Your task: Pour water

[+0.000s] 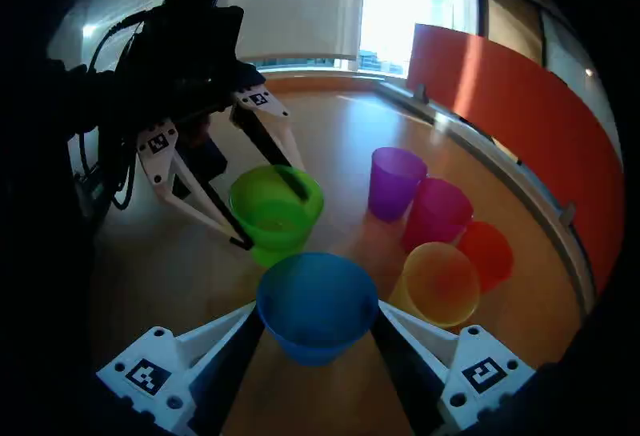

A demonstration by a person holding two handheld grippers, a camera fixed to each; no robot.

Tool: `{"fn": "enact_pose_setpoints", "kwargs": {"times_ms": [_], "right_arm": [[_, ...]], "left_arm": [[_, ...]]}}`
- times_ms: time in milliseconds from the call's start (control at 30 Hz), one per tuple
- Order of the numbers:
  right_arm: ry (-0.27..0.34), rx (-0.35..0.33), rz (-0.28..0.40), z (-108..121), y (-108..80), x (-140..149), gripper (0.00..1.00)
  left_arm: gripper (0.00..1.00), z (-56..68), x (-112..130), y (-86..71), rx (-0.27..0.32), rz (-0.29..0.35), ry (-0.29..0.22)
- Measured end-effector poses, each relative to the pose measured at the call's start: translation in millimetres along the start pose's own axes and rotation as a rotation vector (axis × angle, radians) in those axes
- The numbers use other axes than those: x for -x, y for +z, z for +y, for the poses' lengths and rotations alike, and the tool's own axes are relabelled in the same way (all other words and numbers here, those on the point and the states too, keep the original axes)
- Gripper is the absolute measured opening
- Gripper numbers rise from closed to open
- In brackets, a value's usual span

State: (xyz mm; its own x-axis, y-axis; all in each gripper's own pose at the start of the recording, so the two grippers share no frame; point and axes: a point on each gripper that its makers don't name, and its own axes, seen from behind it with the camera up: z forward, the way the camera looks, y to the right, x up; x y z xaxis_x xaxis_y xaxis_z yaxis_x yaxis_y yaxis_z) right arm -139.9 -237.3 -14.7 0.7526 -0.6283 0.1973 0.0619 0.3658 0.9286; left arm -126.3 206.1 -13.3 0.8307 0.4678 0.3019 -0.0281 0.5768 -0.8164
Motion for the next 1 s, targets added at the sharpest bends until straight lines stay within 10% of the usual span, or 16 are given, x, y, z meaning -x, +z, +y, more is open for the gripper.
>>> {"fn": "enact_pose_setpoints", "kwargs": {"times_ms": [1000], "right_arm": [[0.007, 0.012, -0.002, -1, -5.2, 10, 0.91]], "left_arm": [[0.85, 1.8, 15, 4.6, -0.001, -0.047, 0.016]]}}
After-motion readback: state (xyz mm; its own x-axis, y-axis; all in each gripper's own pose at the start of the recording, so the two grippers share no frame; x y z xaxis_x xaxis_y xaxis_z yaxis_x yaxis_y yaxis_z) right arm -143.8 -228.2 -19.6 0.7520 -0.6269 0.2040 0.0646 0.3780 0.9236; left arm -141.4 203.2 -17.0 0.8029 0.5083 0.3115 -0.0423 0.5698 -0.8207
